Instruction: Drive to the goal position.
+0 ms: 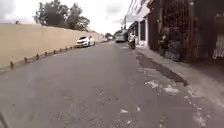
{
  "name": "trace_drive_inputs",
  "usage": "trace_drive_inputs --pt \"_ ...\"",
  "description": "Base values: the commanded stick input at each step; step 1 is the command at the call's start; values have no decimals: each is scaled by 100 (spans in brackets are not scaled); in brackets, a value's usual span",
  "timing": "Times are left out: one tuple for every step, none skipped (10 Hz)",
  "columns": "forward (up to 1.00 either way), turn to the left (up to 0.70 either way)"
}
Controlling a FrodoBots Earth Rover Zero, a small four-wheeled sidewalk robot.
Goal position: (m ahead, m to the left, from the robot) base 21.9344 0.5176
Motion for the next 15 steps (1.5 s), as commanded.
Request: trace_drive_inputs --pt "70 0" --pt "70 0" --pt "70 0" --pt "70 0" --pt "70 0" --pt "70 0" --pt "70 0" --pt "70 0" --pt "70 0" --pt "70 0" --pt "70 0" --pt "70 0" --pt "70 0" --pt "70 0" --pt "70 0"
